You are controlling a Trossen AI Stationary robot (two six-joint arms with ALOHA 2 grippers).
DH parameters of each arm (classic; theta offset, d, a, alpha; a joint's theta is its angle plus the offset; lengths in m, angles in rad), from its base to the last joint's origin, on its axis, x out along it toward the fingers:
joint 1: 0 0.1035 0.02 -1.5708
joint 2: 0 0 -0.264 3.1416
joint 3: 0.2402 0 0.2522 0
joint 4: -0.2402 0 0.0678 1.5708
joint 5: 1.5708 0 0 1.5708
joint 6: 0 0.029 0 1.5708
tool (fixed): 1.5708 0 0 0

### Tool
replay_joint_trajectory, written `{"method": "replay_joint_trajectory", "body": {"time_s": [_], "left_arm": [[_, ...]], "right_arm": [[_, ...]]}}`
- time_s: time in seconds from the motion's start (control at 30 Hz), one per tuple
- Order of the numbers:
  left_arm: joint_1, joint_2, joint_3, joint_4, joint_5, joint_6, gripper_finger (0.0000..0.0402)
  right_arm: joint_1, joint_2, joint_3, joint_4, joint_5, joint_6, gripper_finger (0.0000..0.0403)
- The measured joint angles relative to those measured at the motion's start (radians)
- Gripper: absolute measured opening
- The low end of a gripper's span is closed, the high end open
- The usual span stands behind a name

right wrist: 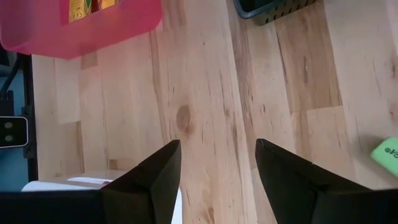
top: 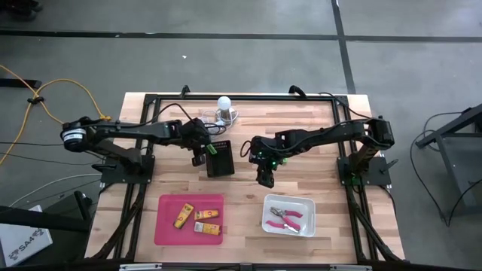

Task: Pick & Place School Supplies
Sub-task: Put the green eraser into the black bin

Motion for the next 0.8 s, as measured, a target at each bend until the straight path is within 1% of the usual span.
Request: {"method": "replay_joint_trajectory", "body": {"time_s": [0.2,0.43,0.57,0.73,0.8], "left_arm": [[0.001,0.004,-0.001,0.021,0.002,0.001,0.0125],[0.001,0.004,-0.001,0.024,0.053,0.0,0.0125],[0.001,0.004,-0.001,0.024,0.06,-0.008,0.0125],[0.001,0.004,-0.001,0.024,0.121,-0.039,0.0125],[0.001,0.004,-0.001,0.027,0.168,-0.066,0.0125]], "right_arm": [[0.0,0.0,0.0,0.007,0.0,0.002,0.0196],[0.0,0.0,0.0,0.015,0.0,0.002,0.0196],[0.0,0.0,0.0,0.015,0.0,0.002,0.0196],[0.0,0.0,0.0,0.015,-0.001,0.002,0.0196],[0.0,0.0,0.0,0.016,-0.001,0.002,0.0196]]}}
